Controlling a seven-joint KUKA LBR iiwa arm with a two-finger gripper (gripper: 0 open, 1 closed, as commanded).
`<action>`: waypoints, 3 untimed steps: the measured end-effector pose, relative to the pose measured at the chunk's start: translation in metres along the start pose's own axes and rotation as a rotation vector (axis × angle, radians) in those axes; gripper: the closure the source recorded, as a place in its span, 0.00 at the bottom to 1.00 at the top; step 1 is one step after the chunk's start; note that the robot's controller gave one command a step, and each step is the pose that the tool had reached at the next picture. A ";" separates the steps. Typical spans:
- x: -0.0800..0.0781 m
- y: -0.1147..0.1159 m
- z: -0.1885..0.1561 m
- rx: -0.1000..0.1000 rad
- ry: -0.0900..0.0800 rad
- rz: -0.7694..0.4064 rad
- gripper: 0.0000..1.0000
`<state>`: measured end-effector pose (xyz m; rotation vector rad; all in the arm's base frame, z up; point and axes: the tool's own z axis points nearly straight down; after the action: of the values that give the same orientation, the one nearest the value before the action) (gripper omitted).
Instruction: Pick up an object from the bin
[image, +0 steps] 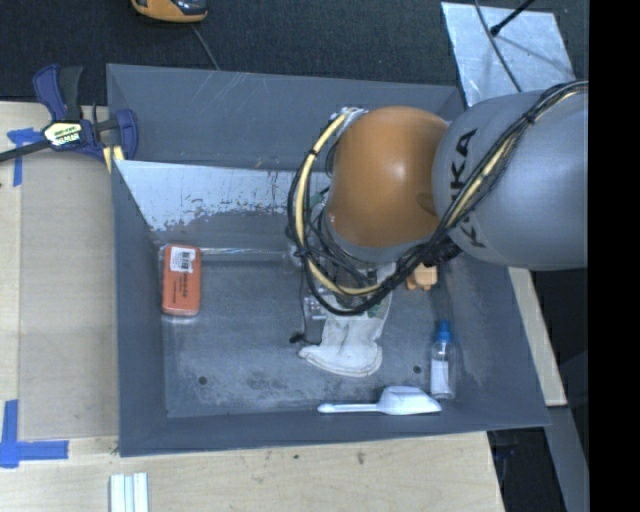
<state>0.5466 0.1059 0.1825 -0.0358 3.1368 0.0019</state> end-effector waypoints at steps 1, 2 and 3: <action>0.009 -0.035 0.031 -0.002 -0.003 0.019 0.00; 0.002 -0.080 0.069 0.001 0.002 0.004 0.00; 0.020 -0.085 0.104 0.002 -0.001 -0.069 0.00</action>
Offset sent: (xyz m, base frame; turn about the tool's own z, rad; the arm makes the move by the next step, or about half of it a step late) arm 0.0013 -0.0831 -0.0733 0.0029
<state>0.5294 0.0202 0.0779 -0.1433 3.1324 -0.0022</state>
